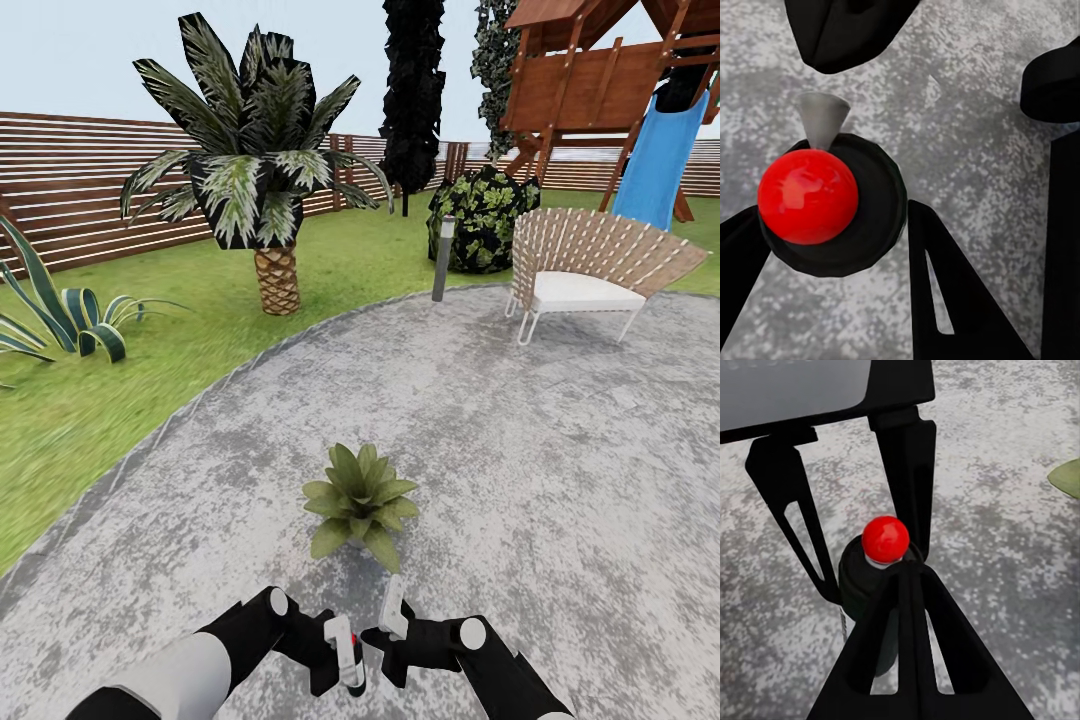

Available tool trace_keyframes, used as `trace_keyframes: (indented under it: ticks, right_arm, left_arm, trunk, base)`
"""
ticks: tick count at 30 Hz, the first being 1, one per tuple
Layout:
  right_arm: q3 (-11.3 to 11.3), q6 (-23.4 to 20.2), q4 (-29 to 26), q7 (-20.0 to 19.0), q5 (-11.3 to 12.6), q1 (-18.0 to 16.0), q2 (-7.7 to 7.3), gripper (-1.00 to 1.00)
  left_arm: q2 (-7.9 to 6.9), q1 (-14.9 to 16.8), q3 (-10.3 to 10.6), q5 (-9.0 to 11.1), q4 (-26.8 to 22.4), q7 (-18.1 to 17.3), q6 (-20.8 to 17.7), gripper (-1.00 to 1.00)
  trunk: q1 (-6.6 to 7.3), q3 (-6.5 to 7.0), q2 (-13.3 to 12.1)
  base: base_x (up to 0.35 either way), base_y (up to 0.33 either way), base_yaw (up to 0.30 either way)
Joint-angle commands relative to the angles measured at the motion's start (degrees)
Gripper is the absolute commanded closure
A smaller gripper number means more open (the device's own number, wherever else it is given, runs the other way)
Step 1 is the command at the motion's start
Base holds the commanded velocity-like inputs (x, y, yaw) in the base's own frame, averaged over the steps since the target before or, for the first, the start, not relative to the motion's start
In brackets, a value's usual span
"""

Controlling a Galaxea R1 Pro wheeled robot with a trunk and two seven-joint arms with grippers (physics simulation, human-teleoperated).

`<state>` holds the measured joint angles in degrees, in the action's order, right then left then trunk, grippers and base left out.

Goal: Pick up the pesticide atomizer in the garden and spray insectifuge to fully cover both potted plants in the garden.

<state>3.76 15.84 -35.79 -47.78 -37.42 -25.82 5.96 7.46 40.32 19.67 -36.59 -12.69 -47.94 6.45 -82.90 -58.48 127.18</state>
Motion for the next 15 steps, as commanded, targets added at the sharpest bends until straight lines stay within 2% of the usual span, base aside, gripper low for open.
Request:
trace_keyframes:
  ticks: [1,15]
  right_arm:
    - [-0.1,0.3,-0.1,0.0,-0.5,0.0,0.02,1.0]
    - [-0.1,0.3,-0.1,0.0,-0.5,0.0,0.02,1.0]
  left_arm:
    - [0.01,0.0,-0.2,-0.6,0.0,-0.1,0.6,1.0]
    - [0.54,0.1,-0.2,-0.1,-0.1,-0.3,0.6,1.0]
  trunk:
    - [0.01,-0.05,0.0]
    - [0.01,-0.05,0.0]
  base:
    - [0.0,0.0,0.0]
    - [0.0,0.0,0.0]
